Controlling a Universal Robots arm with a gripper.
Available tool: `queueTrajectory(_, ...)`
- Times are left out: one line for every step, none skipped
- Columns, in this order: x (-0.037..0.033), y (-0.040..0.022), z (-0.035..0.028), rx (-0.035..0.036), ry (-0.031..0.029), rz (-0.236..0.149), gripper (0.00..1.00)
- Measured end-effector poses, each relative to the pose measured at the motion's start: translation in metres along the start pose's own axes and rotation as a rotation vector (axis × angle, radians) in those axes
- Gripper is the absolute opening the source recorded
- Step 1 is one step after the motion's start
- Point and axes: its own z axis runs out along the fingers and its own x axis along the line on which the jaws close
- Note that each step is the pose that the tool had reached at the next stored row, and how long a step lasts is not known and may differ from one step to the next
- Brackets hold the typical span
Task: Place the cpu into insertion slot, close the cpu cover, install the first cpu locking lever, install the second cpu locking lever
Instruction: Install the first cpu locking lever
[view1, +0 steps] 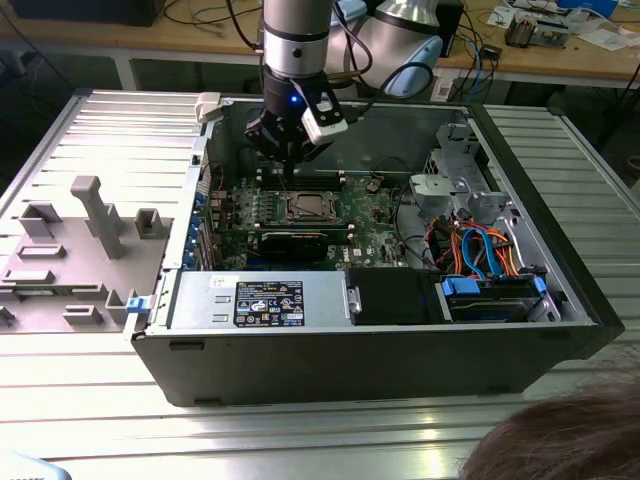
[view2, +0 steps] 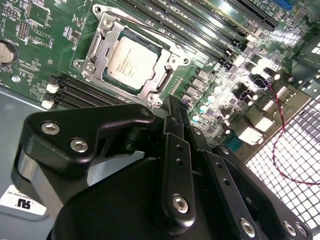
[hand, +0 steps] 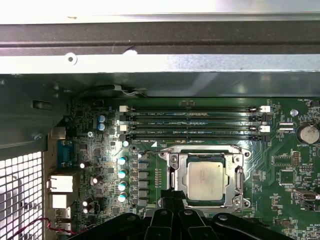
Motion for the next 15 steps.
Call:
queueTrajectory(0.0002, 0.0, 0.0, 0.0, 0.0, 0.0, 0.11)
queueTrajectory(0.0004, 0.0, 0.0, 0.0, 0.0, 0.0, 0.11)
queueTrajectory(0.0005, 0.0, 0.0, 0.0, 0.0, 0.0, 0.11)
queueTrajectory(0.0007, 0.0, 0.0, 0.0, 0.0, 0.0, 0.11)
queueTrajectory(0.0008, 0.0, 0.0, 0.0001, 0.0, 0.0, 0.11)
queueTrajectory(0.0011, 0.0, 0.0, 0.0, 0.0, 0.0, 0.11)
queueTrajectory(0.0015, 0.0, 0.0, 0.0001, 0.0, 0.0, 0.11)
queueTrajectory(0.0018, 0.0, 0.0001, 0.0, 0.0, 0.0, 0.11)
queueTrajectory(0.002, 0.0001, 0.0001, 0.0, 0.0, 0.0, 0.11)
queueTrajectory(0.0022, 0.0001, 0.0001, 0.0, 0.0, 0.0, 0.11)
queueTrajectory(0.0025, 0.0001, 0.0001, 0.0, 0.0, 0.0, 0.11)
queueTrajectory(0.0029, 0.0, 0.0001, 0.0, 0.0, 0.0, 0.11)
queueTrajectory(0.0033, 0.0001, 0.0001, 0.0, 0.0, 0.0, 0.11)
queueTrajectory(0.0036, 0.0001, 0.0001, 0.0, 0.0, 0.0, 0.11)
queueTrajectory(0.004, 0.0001, 0.0001, 0.0, 0.0, 0.0, 0.11)
